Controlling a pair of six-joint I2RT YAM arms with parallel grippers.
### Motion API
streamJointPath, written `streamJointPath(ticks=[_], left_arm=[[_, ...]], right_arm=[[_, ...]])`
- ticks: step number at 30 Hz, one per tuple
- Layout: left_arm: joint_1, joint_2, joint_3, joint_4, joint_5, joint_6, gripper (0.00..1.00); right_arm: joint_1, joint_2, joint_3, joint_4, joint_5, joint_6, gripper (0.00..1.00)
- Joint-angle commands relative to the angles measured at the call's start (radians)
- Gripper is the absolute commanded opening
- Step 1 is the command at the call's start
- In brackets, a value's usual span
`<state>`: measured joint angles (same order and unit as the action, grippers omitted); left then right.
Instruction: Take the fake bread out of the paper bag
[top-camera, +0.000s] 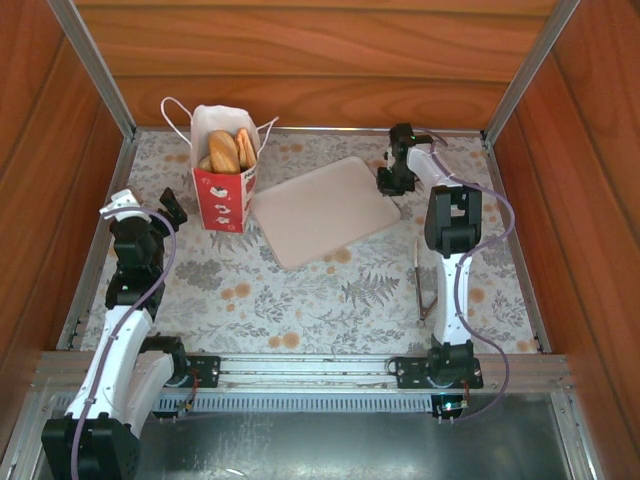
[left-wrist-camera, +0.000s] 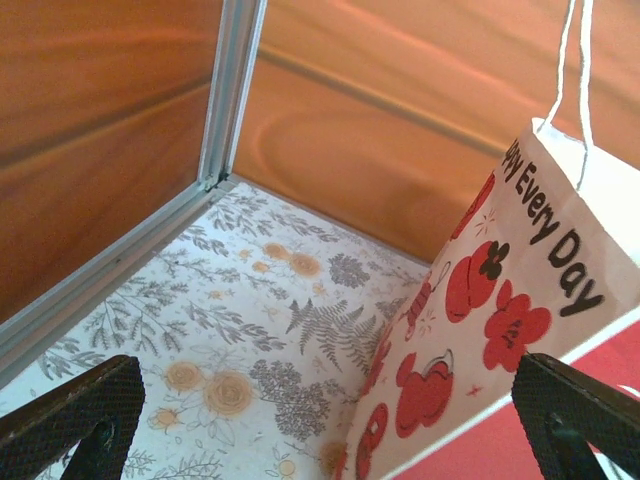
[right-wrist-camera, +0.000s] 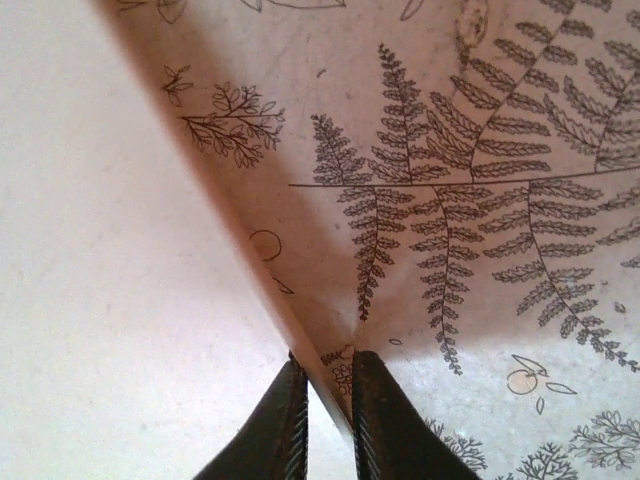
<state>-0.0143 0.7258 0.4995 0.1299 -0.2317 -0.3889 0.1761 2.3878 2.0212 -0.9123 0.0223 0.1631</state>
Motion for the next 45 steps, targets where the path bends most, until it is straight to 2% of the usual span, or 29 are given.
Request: streamJointPath(ticks=[1,13,14,16,23,33,45], left_arm=[[-0.002,0.01,0.037,-0.009,0.022,0.016,1.0],[-0.002,0.04,0.106,-0.038,0.045,0.006,1.0],[-0.002,0.039,0.109,-0.042,0.046,0.006,1.0],[-0.001,0.036,0.109,-0.048,0.042,0.004,1.0],[-0.002,0.004,0.103,-0.059,0.012,0.003,1.0],[-0.002,0.014,0.12,-0.069,0.02,0.002,1.0],[-0.001,-0.011,0.116,-0.089,0.005,0.021,1.0]], right_arm=[[-0.004,-0.024,-0.072,0.0,0.022,0.044,0.06],[-0.001,-0.095,-0.179,0.037,0.019,0.016,0.09],[-0.001,-0.098,-0.184,0.042,0.022,0.011,0.08],[-0.002,-0.095,-0.184,0.037,0.033,-0.005,0.0],[0.005,-0.127,-0.218,0.016,0.098,-0.121,0.0],[0.005,-0.216,-0.345,0.046,0.159,-0.16,0.0],[0.014,-0.213,-0.334,0.051,0.073,-0.196,0.0]])
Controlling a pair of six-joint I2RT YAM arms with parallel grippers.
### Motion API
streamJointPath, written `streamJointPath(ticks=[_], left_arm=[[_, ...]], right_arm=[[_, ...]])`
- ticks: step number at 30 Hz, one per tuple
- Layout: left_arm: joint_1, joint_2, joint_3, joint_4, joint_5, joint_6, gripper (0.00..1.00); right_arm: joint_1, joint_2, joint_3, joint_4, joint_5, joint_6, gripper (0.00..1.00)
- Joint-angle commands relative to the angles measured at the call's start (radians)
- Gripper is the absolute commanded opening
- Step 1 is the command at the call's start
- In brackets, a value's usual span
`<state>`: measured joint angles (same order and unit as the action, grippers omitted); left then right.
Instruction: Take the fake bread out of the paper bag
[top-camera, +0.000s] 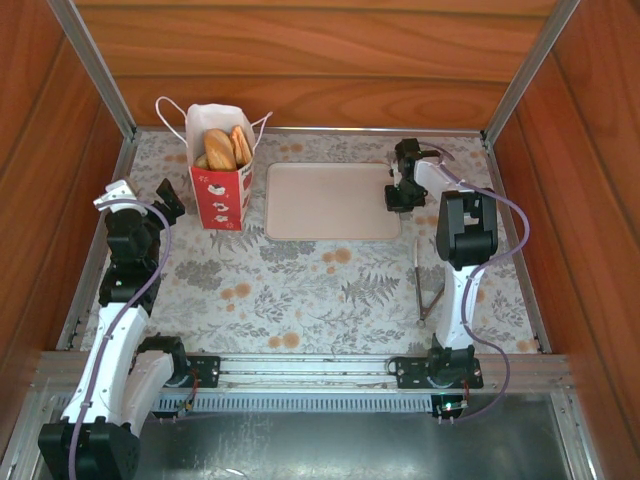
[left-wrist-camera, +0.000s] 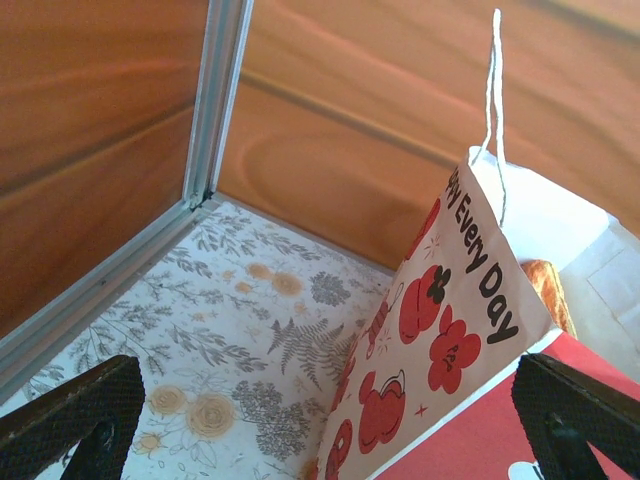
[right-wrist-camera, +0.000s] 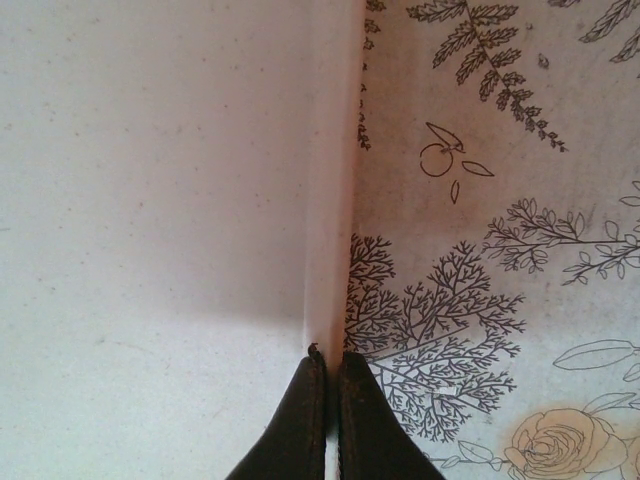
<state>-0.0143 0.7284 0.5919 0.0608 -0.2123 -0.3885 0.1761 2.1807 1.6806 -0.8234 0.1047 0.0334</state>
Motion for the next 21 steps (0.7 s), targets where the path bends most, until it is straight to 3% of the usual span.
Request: streamJointPath(ticks=[1,8,10,13,16,21], left_arm=[[-0.001,-0.014,0.025,-0.021,-0.015,0.02,1.0],[-0.001,0.009,0.035,-0.027,-0.002,0.014,1.0],[-0.002,0.017,0.039,-0.027,0.001,0.01,1.0],[-0.001,0.025,0.043,-0.027,-0.001,0.008,1.0],[-0.001,0.032,0.049,-0.034,-0.001,0.011,1.0],[-0.002,0.032,0.052,-0.047,0.003,0.011,1.0]], right_arm=[[0.018,-0.004,0.01,-0.043,0.001,-0.07,0.0],[0.021,-0.015,0.018,-0.059,0.046,-0.089,0.03],[0.021,-0.012,0.028,-0.07,0.037,-0.081,0.15],[0.021,-0.016,0.042,-0.085,0.037,-0.037,0.48],[0.021,-0.031,0.069,-0.112,0.027,0.011,0.65],[0.019,-0.092,0.108,-0.192,0.08,0.122,0.79]])
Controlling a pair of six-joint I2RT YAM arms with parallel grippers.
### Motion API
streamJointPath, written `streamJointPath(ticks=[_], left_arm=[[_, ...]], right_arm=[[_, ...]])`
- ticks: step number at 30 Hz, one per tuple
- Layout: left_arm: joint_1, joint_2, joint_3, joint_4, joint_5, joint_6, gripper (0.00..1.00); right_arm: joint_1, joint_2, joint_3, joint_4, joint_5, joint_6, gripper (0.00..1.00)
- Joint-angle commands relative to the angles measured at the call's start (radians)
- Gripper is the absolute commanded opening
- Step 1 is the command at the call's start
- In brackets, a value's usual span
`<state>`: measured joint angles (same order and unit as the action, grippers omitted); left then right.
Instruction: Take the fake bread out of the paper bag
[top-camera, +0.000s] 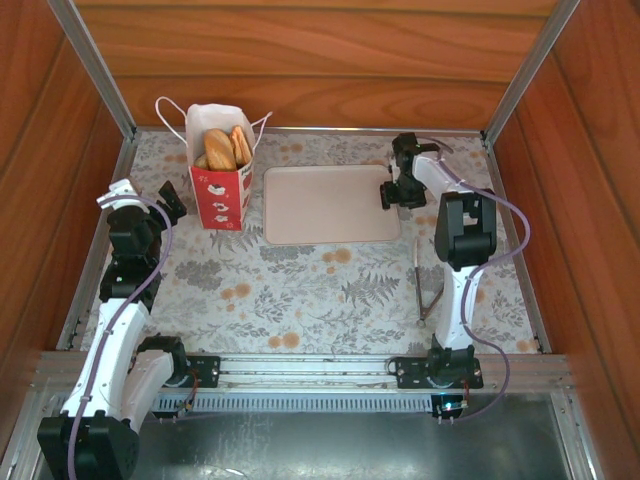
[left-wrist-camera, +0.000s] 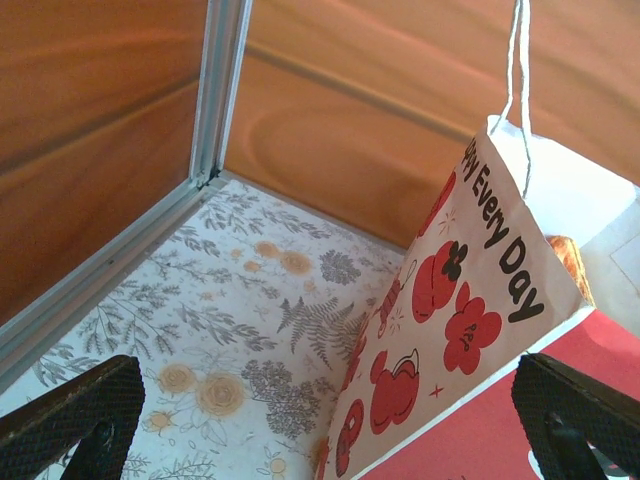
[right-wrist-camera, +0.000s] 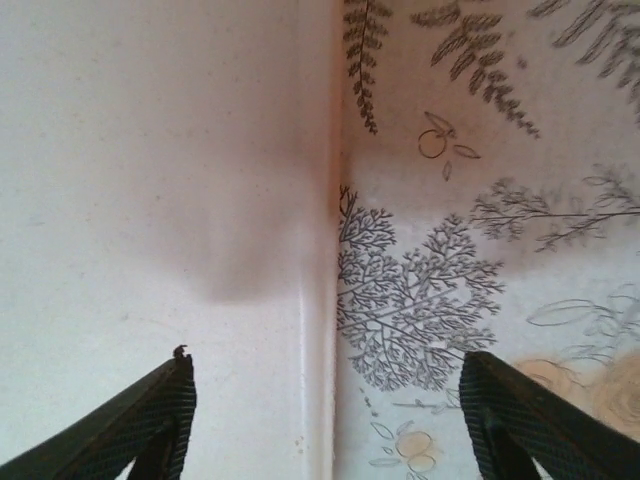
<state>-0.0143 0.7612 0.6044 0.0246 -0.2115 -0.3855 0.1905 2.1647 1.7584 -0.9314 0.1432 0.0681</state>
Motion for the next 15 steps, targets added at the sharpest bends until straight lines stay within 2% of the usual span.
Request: streamJointPath(ticks=[1,4,11,15], left_arm=[[-0.002,-0.002,0.041,-0.011,0.004,0.008,1.0],[-0.003,0.001,0.047,-0.014,0.009,0.017,1.0],[-0.004,0.023,0.066,-0.026,0.017,0.033,1.0],[-0.004,0.042,0.073,-0.028,0.015,0.032,1.0]], right_arm=[[0.006,-0.099,0.021,-0.095,0.051,0.112,0.84],[0.001,-0.205,-0.072,-0.106,0.084,0.202,1.0],[-0.01,-0.597,-0.529,-0.035,0.102,0.388,1.0],[-0.011,-0.747,-0.731,-0.036,0.102,0.488,1.0]])
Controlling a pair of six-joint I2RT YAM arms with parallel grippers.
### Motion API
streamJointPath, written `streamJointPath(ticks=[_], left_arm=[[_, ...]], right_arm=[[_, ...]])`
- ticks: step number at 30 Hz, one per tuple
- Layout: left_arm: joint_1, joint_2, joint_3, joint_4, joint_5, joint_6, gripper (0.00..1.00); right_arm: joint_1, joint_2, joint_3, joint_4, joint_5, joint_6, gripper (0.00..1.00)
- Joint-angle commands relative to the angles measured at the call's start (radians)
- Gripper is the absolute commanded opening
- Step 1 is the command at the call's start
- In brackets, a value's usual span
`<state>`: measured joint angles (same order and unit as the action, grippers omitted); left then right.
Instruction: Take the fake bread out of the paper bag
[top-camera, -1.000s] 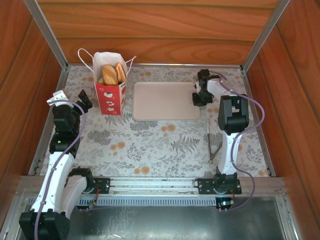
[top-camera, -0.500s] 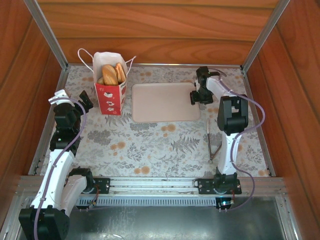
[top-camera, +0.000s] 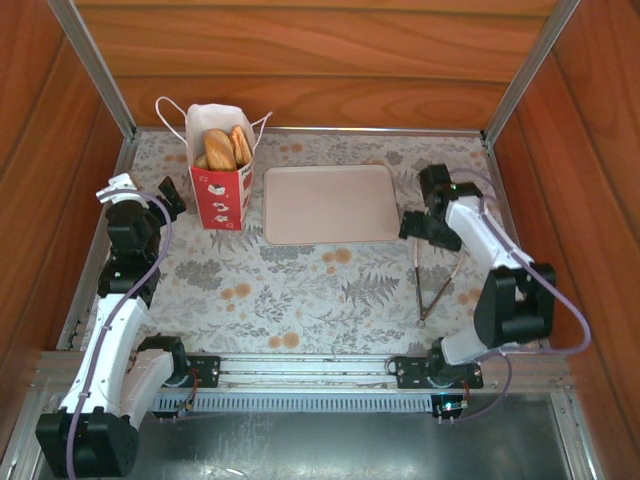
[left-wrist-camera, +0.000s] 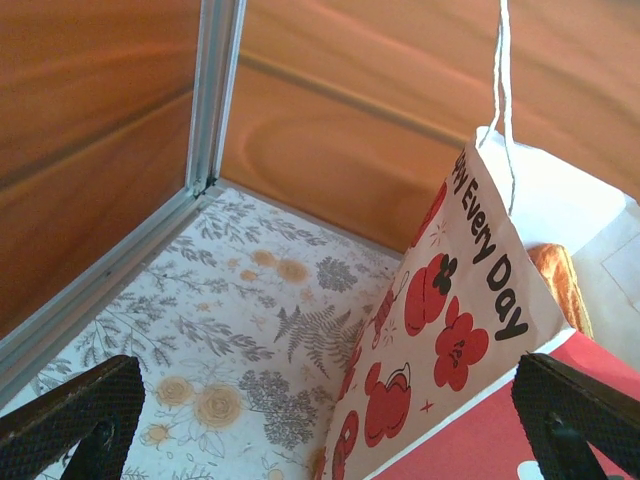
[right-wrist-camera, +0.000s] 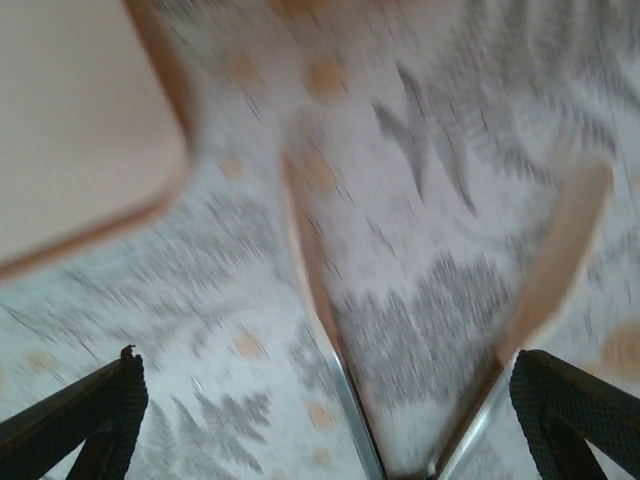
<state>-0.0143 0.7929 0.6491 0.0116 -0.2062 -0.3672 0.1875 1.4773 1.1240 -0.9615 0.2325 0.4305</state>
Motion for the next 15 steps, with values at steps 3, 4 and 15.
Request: streamJointPath(ticks=[3,4,15], left_arm=[[-0.003,0.013,0.029,-0.015,0.017,0.006,1.0],[-0.003,0.014,0.029,-0.015,0.019,0.005,1.0],[-0.003,0.028,0.045,-0.024,0.0,-0.015,1.0]], right_arm=[[-0.008,-0.133,-0.193,-0.029,0.014,0.193,1.0],[-0.008,-0.154,-0.218,-0.031,0.009,0.206,1.0],[-0.008,-0.185,-0.385,0.06,-0.074,0.281,1.0]])
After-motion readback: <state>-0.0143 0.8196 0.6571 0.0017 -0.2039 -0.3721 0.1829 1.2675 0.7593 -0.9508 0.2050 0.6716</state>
